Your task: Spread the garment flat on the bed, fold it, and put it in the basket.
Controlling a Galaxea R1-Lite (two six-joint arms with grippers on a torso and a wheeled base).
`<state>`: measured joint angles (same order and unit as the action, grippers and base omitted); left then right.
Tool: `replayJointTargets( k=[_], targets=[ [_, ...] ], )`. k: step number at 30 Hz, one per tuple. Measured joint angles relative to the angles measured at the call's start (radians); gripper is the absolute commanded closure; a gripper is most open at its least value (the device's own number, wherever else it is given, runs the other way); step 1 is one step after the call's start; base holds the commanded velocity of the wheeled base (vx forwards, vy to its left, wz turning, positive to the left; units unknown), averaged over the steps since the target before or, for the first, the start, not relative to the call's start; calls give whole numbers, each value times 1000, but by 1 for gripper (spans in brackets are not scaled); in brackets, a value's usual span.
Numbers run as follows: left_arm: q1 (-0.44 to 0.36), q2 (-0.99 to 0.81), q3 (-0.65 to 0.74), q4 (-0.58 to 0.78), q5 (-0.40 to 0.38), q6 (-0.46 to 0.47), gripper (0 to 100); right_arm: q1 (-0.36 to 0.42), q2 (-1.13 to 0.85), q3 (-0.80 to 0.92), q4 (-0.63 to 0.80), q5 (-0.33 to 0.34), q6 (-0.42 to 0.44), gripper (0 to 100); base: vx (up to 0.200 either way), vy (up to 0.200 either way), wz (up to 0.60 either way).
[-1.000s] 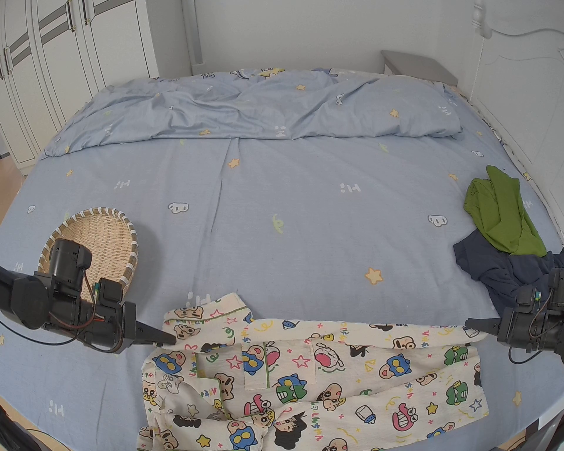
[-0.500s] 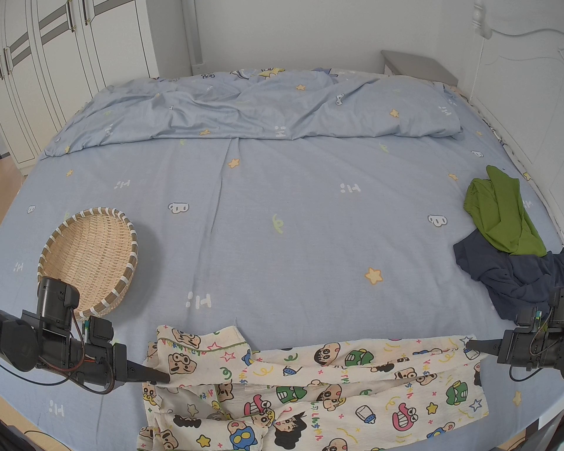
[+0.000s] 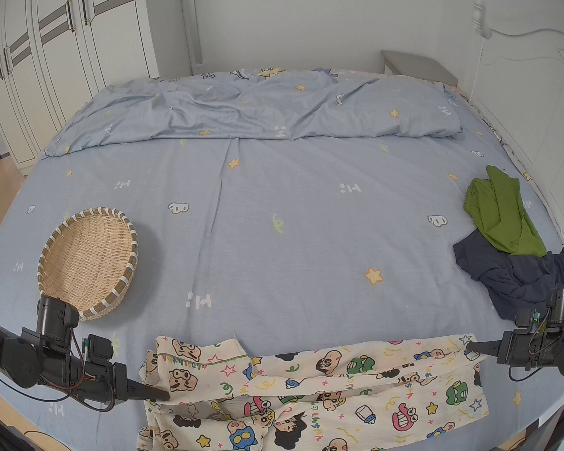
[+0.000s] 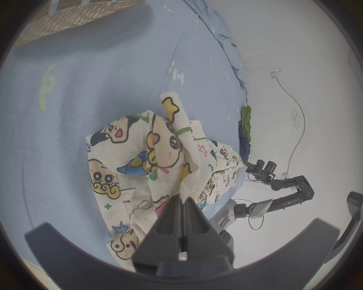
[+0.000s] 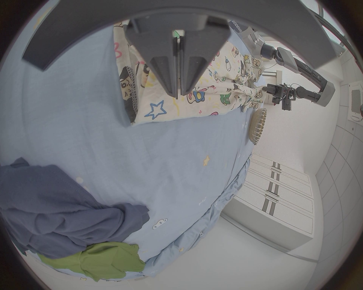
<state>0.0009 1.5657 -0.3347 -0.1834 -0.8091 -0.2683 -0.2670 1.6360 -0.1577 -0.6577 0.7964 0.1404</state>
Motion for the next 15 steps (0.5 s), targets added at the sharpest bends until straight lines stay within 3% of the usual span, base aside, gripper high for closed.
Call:
replayJointTargets(
  k=[1, 3, 4, 15],
  targets=[
    [0, 0, 2, 1, 1, 6, 100, 0, 4, 0, 0, 0, -3, 0, 0, 0, 0],
    [1, 1, 7, 1, 5, 29, 100, 0, 15, 1, 0, 0, -12, 0, 0, 0, 0],
    [1, 2, 11, 1, 6, 40, 0, 0, 20, 1, -1, 1, -17, 0, 0, 0, 0],
    [-2, -5, 42, 20, 9, 107, 0, -2, 54, -13, 2, 17, -27, 0, 0, 0, 0]
  ],
)
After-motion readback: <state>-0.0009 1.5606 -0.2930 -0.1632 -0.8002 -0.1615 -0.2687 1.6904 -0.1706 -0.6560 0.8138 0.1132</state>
